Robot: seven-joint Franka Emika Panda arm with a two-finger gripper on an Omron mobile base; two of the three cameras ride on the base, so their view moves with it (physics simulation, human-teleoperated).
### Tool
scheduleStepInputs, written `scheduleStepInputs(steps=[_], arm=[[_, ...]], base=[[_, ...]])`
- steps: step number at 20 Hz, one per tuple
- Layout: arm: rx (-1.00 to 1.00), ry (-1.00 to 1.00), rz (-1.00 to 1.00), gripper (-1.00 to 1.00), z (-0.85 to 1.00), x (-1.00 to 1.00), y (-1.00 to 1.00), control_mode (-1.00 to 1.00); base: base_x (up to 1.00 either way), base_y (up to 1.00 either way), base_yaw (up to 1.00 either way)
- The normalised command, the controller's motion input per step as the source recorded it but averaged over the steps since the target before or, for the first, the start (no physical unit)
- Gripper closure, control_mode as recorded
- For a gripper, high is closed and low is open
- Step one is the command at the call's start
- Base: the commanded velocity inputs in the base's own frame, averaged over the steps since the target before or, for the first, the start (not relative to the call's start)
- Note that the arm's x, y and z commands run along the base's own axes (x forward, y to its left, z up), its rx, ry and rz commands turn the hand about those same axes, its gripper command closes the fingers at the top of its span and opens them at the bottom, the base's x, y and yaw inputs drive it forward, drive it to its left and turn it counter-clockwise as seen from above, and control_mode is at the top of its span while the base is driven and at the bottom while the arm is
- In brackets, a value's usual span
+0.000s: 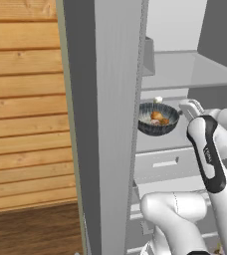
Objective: Pick the chicken drumstick and garlic from their plates and place them in the bowl. Then put the bowl in the fridge.
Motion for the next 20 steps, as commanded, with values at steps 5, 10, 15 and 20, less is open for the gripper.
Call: scheduleStepInputs(steps=[5,10,15,20], arm=[[0.0,-0.03,0.08,-1.0,0.85,-0.97,0.3,-1.0],[-0.05,0.0,0.09,-1.0,0.9,-0.72,0.26,-1.0],[-0.06,0.04,0.03,-1.0,0.77,-0.39,0.2,-1.0],[-0.1,0.13,0.0,-1.0,0.38,-0.46,0.03,-1.0]], base=[[0.0,0.0,0.0],[0.0,0.0,0.0],[0.0,0.0,0.0],[0.0,0.0,0.0]])
